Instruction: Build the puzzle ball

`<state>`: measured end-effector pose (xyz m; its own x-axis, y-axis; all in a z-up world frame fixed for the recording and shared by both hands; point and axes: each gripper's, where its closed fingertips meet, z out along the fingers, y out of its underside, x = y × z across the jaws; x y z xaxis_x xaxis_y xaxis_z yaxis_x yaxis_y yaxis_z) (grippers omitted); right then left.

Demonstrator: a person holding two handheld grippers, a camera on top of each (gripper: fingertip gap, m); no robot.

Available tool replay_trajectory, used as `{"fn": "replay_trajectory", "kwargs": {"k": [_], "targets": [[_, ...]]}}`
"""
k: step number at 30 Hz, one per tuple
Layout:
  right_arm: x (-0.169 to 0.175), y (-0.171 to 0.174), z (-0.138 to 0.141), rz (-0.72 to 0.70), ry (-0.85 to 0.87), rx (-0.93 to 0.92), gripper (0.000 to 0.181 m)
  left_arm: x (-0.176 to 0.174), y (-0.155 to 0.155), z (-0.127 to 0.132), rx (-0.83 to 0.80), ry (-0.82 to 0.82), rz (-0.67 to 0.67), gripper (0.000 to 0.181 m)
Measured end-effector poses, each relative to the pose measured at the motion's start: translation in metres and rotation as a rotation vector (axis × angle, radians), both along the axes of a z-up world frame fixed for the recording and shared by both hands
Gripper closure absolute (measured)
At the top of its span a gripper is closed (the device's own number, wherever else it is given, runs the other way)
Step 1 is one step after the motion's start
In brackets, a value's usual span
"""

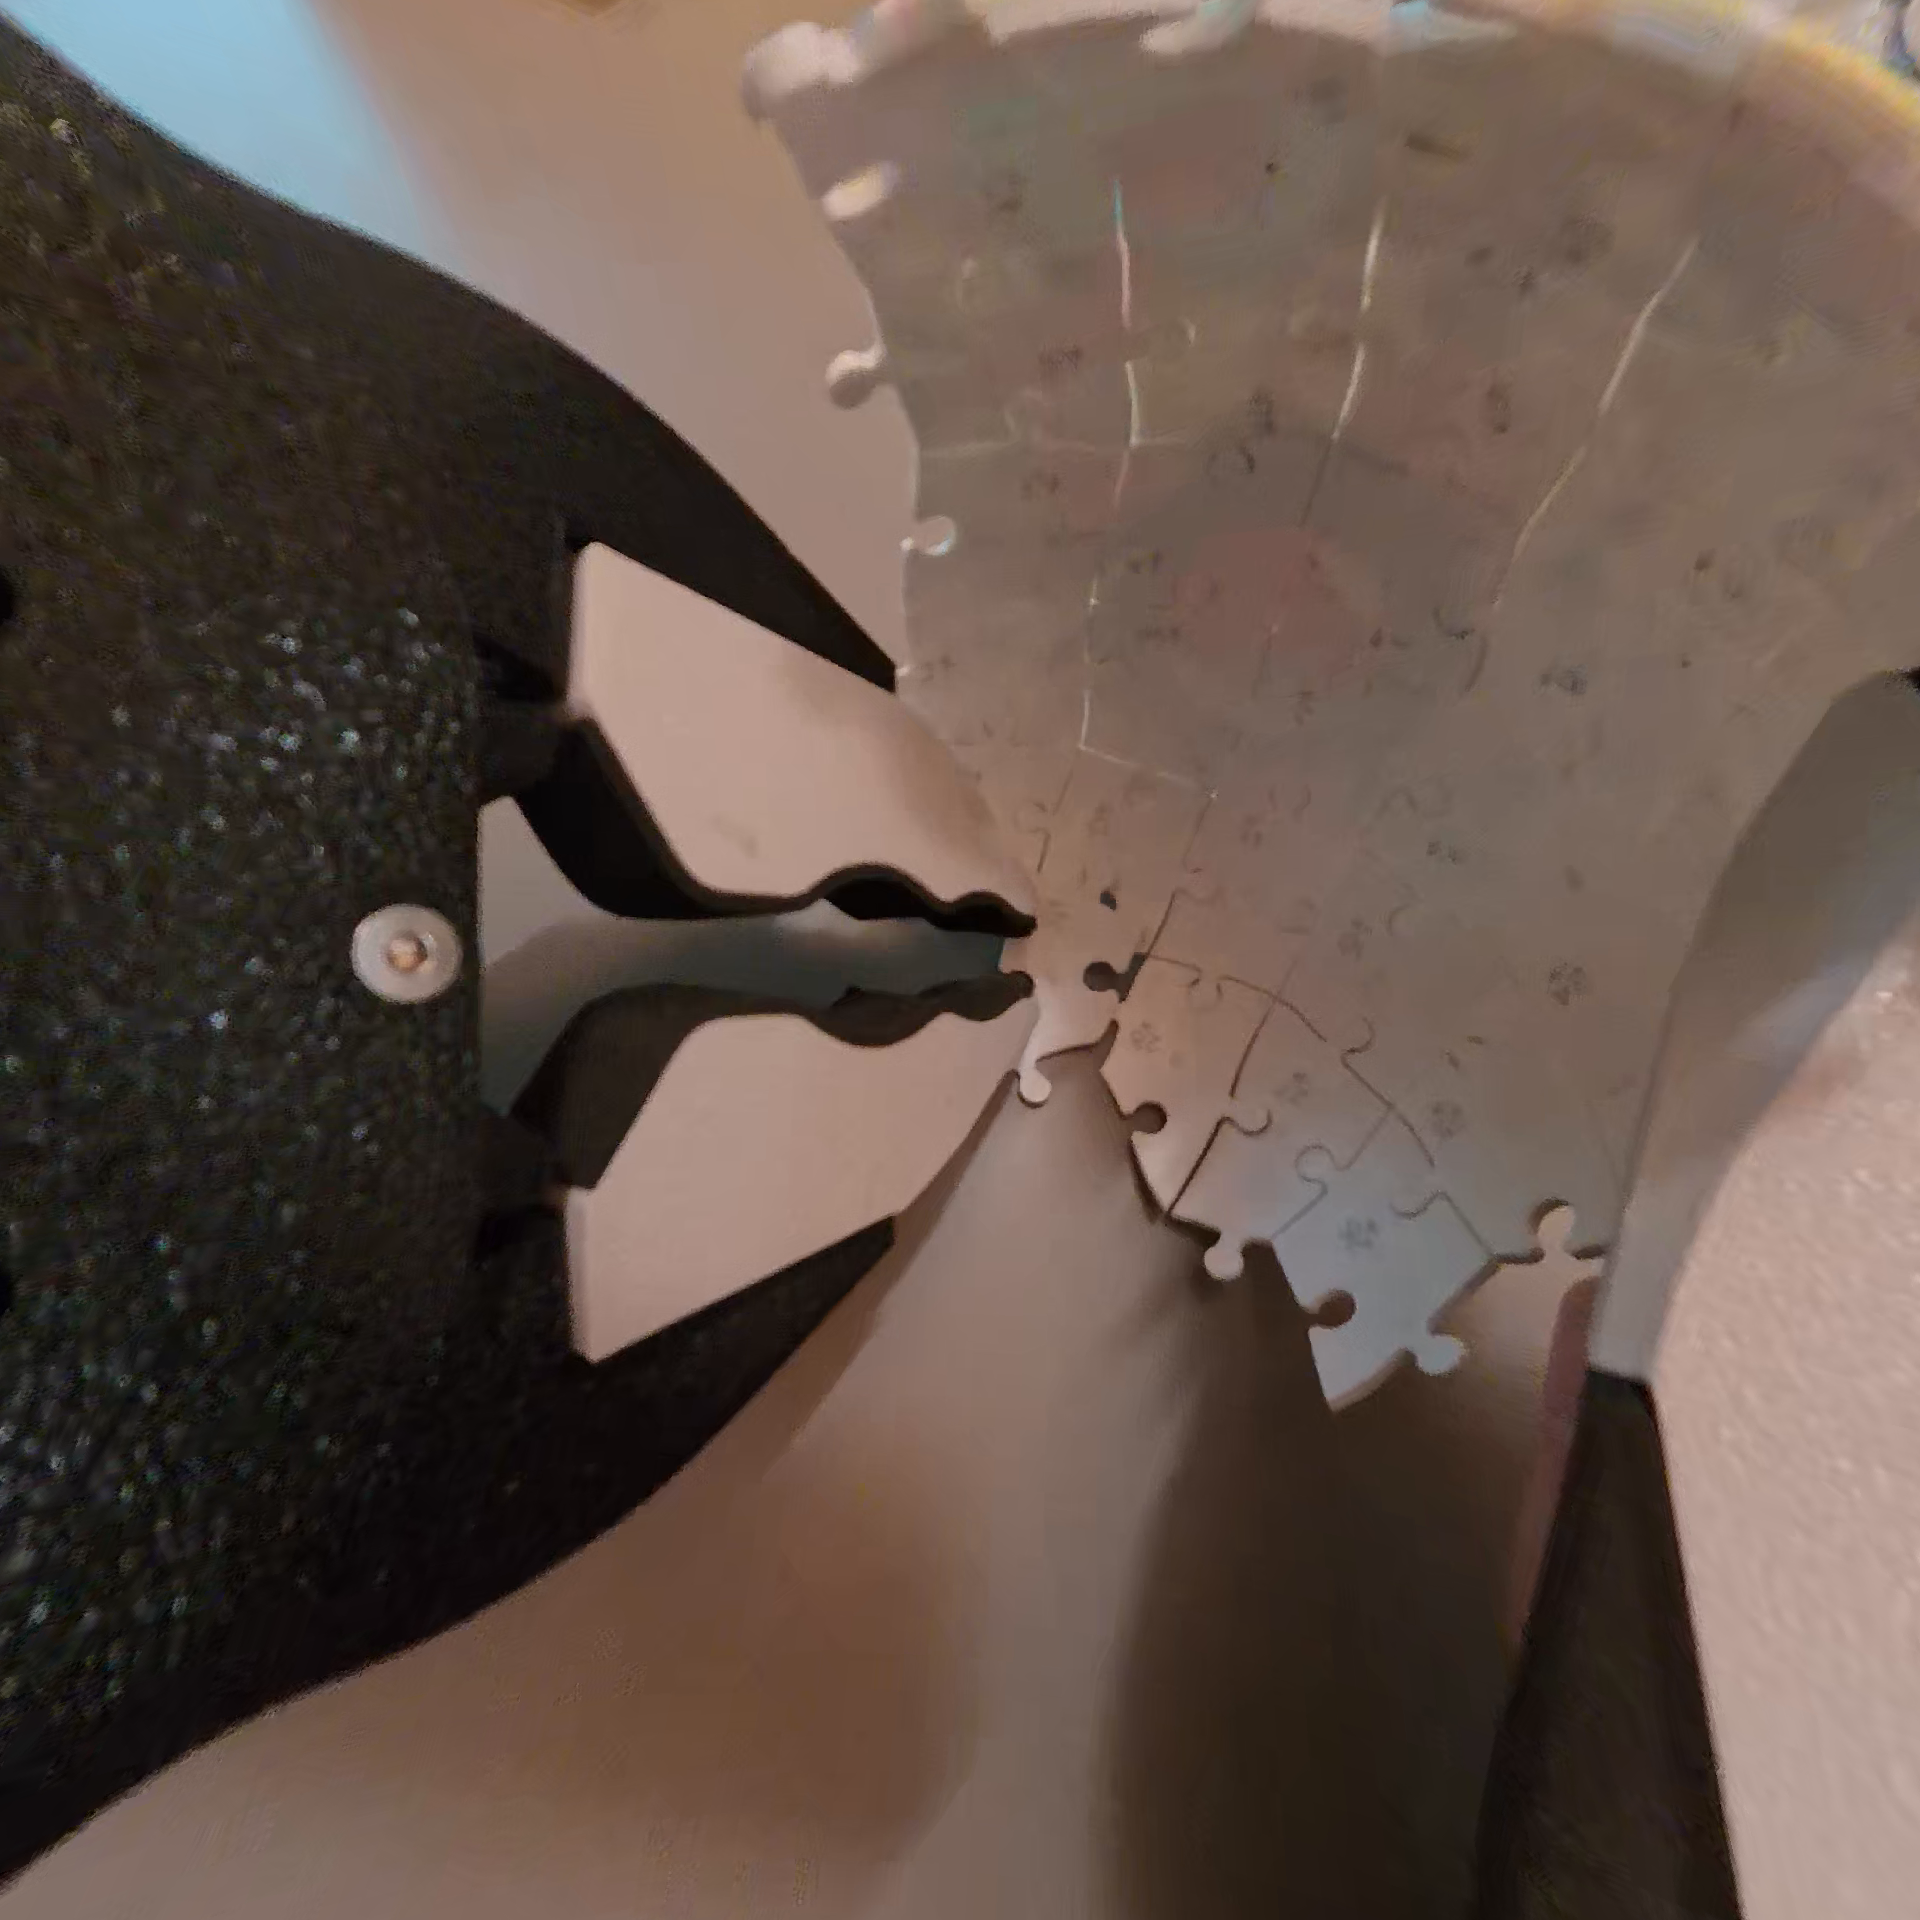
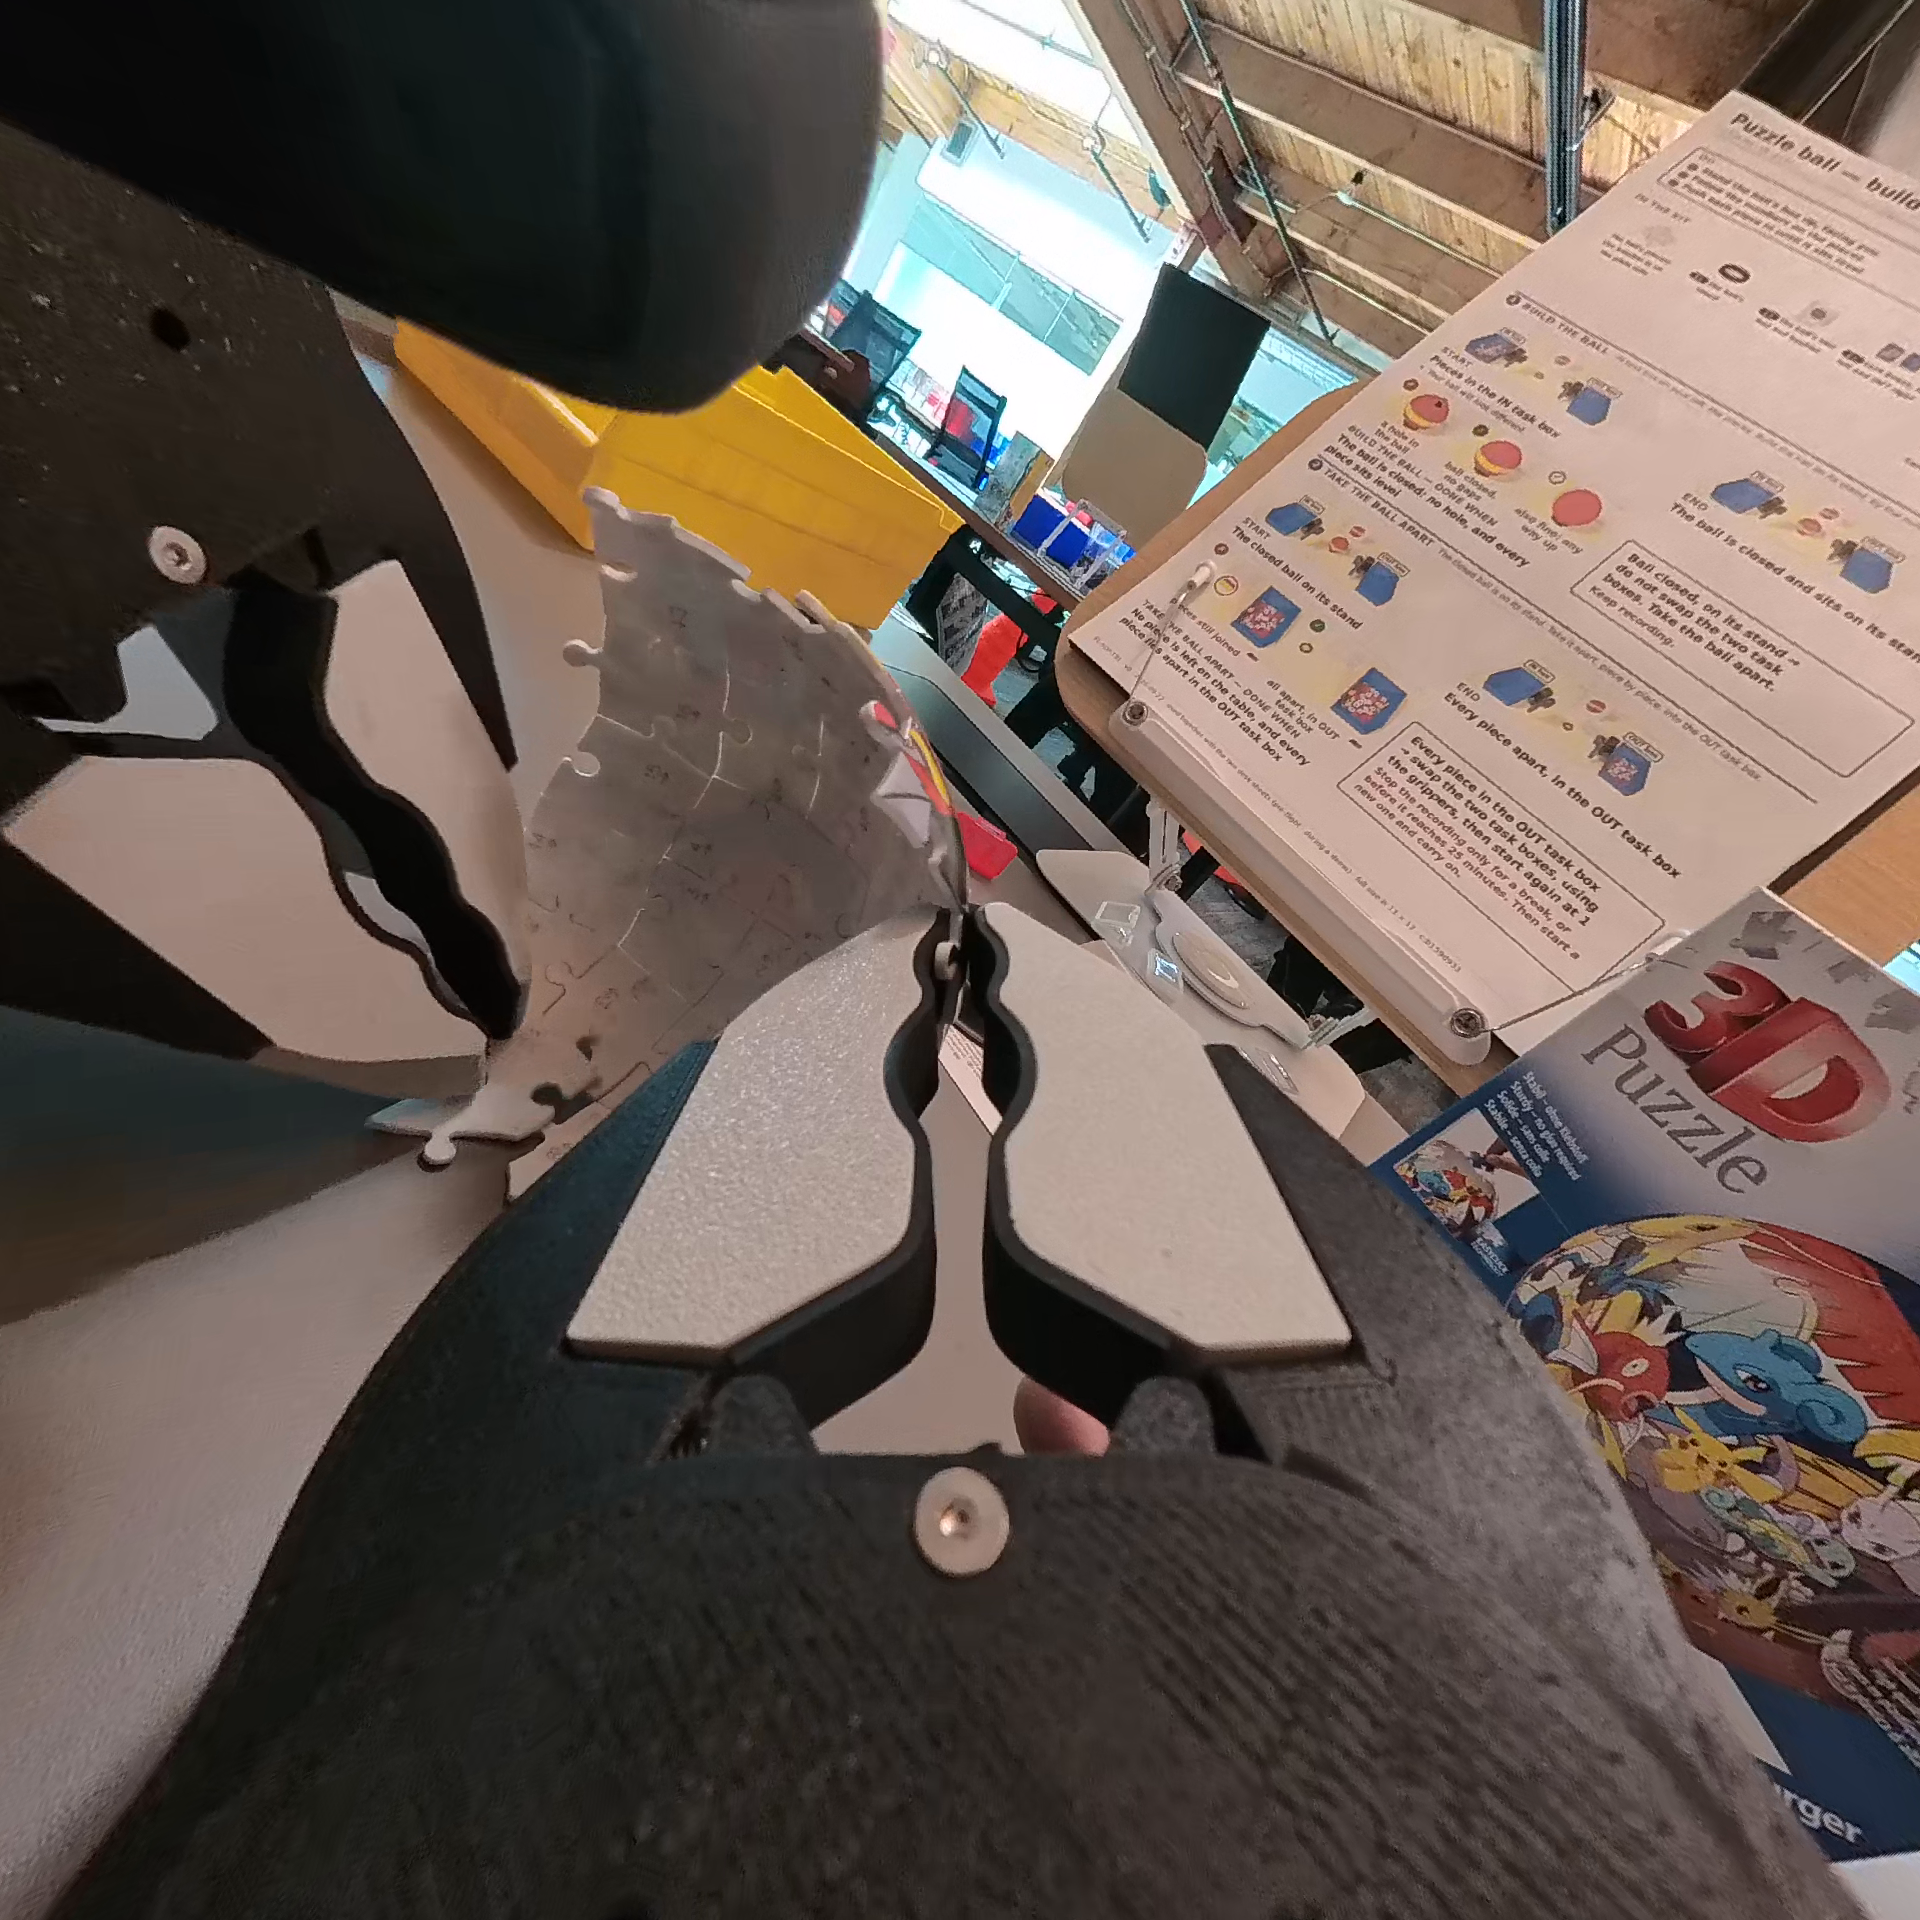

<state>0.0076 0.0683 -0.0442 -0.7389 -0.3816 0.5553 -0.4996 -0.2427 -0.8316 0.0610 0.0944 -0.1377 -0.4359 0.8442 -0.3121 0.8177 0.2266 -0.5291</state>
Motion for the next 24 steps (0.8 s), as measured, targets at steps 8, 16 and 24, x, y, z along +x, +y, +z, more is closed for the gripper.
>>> {"fn": "replay_trajectory", "kwargs": {"k": [8, 16, 24], "targets": [[-0.0003, -0.0003, -0.0001, -0.002, 0.001, 0.000, 0.179, -0.0016, 0.0017, 0.0013, 0.019, 0.015, -0.020, 0.172], [-0.0003, -0.0004, -0.0001, -0.002, 0.000, 0.001, 0.179, -0.0024, -0.0045, 0.0039, -0.042, -0.016, -0.038, 0.175], [-0.0005, -0.0005, -0.0004, -0.002, 0.000, 0.002, 0.179, -0.0050, -0.0056, -0.0001, -0.016, -0.006, -0.038, 0.181]]}}
